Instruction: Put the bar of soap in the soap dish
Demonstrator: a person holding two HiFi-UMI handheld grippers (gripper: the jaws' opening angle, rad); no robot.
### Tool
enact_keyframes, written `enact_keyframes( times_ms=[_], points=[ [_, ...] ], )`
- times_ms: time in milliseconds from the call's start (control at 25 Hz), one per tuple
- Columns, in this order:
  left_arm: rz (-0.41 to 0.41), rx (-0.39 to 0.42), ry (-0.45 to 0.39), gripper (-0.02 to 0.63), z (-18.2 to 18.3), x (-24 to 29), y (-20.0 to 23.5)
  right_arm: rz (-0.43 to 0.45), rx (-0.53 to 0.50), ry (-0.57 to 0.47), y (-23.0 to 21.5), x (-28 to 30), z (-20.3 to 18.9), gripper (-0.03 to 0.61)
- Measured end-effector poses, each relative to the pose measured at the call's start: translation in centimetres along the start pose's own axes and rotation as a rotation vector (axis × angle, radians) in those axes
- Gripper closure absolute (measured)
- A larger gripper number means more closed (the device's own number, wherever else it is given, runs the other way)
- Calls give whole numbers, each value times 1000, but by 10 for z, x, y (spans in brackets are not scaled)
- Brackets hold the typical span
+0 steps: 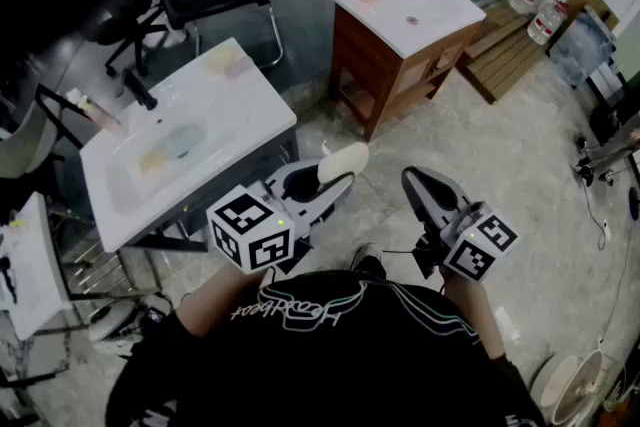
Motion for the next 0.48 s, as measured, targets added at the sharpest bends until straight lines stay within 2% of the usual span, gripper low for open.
enact_keyframes(
  times_ms=[480],
  points=[
    [-15,19,-6,485,-3,-37,-3,-5,-19,-5,34,9,-20,554]
  ],
)
Point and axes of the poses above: the fingertips, and each gripper's own axes: x forward along the fingers, y to its left, z out of its top, the point moved 4 cm from there along -x, backward along the fingers, and after that the axes turned 14 degrees about x, right-handed, at the moved point
